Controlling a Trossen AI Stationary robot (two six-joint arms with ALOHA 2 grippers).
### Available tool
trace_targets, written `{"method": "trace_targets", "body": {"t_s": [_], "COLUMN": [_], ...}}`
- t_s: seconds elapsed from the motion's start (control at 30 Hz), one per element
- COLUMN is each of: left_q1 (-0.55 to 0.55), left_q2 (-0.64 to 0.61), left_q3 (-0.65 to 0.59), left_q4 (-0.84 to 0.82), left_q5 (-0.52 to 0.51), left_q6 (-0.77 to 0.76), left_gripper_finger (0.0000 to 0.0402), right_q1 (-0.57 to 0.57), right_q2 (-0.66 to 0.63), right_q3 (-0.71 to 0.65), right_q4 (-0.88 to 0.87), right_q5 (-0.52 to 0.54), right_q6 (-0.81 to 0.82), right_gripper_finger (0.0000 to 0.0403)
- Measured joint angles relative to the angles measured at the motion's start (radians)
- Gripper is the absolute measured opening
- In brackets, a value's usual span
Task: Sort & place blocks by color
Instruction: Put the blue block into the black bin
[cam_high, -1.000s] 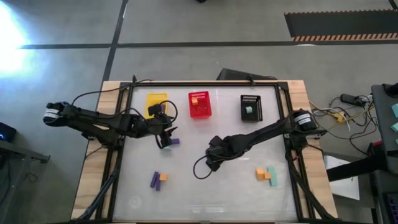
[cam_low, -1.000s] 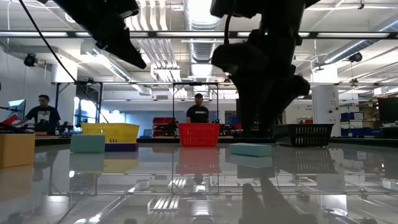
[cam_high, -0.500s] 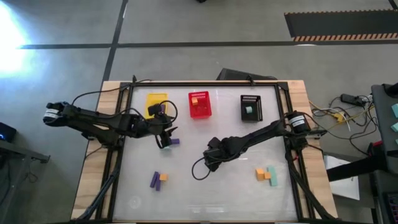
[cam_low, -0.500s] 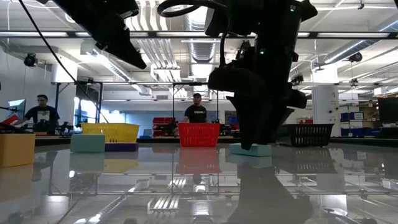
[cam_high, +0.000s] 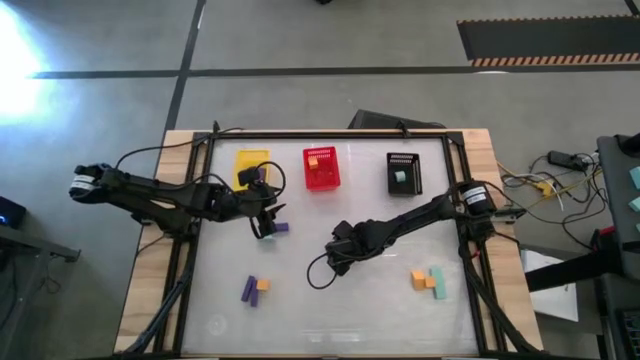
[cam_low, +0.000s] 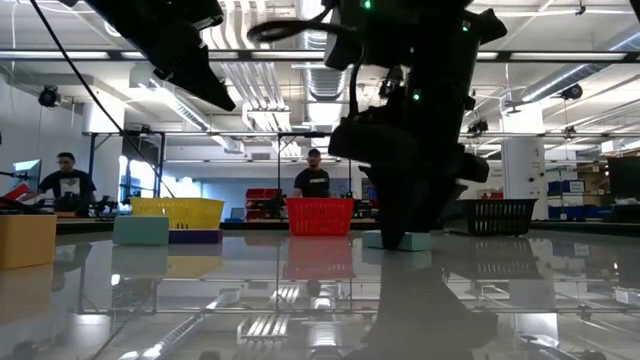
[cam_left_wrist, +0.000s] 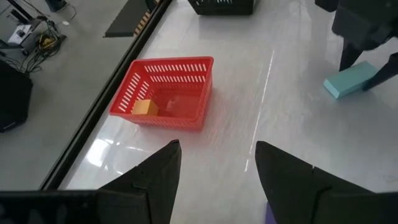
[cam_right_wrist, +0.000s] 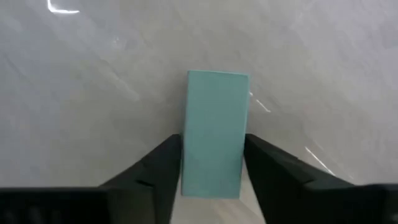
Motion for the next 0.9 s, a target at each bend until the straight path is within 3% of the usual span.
{"method": "trace_targets", "body": {"t_s": [0.13, 0.23, 0.33, 0.5, 0.73, 0.9], "left_q1": [0.0, 0.0, 0.0, 0.0, 0.0, 0.0], "left_q2": [0.0, 0.0, 0.0, 0.0, 0.0, 0.0], "left_q3": [0.0, -0.003, -0.007, -0.009, -0.01, -0.01], "left_q4": [0.0, 0.0, 0.002, 0.002, 0.002, 0.005], "left_q5": [0.0, 0.0, 0.0, 0.0, 0.0, 0.0], "left_q6": [0.0, 0.0, 0.0, 0.0, 0.0, 0.0], "left_gripper_finger": [0.0191, 0.0191, 0.0191, 0.0191, 0.0191, 0.0191], "right_q1": [-0.003, -0.005, -0.007, -0.019, -0.073, -0.149], "right_q2": [-0.001, -0.001, -0.001, -0.012, -0.088, -0.186], "right_q3": [-0.001, -0.002, -0.001, 0.0, 0.0, -0.002], "right_q4": [-0.002, 0.0, 0.003, 0.001, -0.104, -0.267], "right_q5": [0.003, 0.003, -0.001, -0.007, -0.037, 0.027], "right_q6": [-0.007, -0.013, -0.021, -0.071, -0.146, -0.192], "right_gripper_finger": [0.0217, 0.0217, 0.0193, 0.0119, 0.0114, 0.0114]}}
